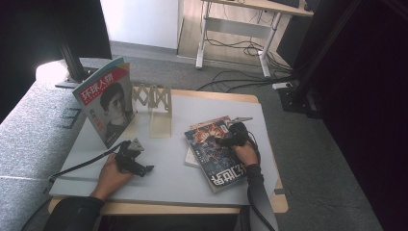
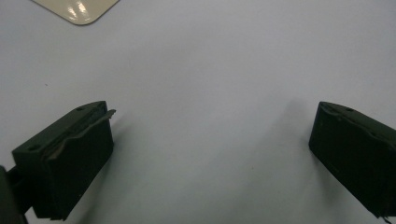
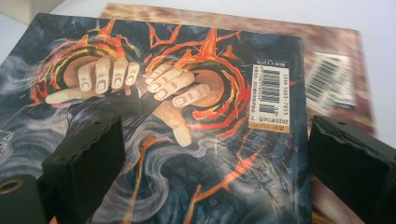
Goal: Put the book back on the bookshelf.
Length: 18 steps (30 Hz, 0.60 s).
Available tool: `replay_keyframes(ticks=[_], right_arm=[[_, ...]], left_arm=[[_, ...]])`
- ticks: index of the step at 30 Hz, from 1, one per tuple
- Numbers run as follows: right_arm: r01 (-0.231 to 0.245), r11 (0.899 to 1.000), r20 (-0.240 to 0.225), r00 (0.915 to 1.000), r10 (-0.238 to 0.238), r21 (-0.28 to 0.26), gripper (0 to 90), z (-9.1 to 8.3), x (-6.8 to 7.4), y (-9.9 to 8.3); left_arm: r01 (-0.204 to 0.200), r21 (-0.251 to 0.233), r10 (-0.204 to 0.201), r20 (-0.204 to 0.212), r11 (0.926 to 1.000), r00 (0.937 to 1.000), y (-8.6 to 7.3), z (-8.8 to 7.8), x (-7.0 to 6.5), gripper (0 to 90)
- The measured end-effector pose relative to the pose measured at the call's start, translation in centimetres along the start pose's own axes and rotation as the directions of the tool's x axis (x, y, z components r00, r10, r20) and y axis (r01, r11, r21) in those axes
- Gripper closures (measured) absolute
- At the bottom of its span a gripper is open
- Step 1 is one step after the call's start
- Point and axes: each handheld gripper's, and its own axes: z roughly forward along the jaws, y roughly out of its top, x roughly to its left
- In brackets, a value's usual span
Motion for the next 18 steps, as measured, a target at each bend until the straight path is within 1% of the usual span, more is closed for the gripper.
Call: replay_keyframes(ticks=[6, 8, 12, 15, 18], right_arm=[[0.039, 0.999, -0.028, 0.9988, -0.039, 0.011, 2.9, 0.6, 1.7, 0.6], [0.052, 0.999, -0.037, 0.998, -0.052, 0.011, 2.4, 0.8, 2.1, 0.7], [0.069, 0.998, -0.038, 0.9969, -0.069, 0.012, 1.3, 1.1, 2.8, 0.9], [0.073, 0.997, -0.046, 0.9963, -0.073, 0.012, 0.5, 1.3, 3.3, 1.0], [0.088, 0.996, -0.055, 0.9946, -0.088, 0.009, 0.0, 1.5, 3.8, 1.2]], left_arm=[[0.0, 0.0, 0.0, 0.0, 1.0, 1.0, 0.0, 0.0, 0.0, 0.0], [0.0, 0.0, 0.0, 0.0, 1.0, 1.0, 0.0, 0.0, 0.0, 0.0], [0.0, 0.0, 0.0, 0.0, 1.0, 1.0, 0.0, 0.0, 0.0, 0.0], [0.0, 0.0, 0.0, 0.0, 1.0, 1.0, 0.0, 0.0, 0.0, 0.0], [0.0, 0.0, 0.0, 0.0, 1.0, 1.0, 0.0, 0.0, 0.0, 0.0]])
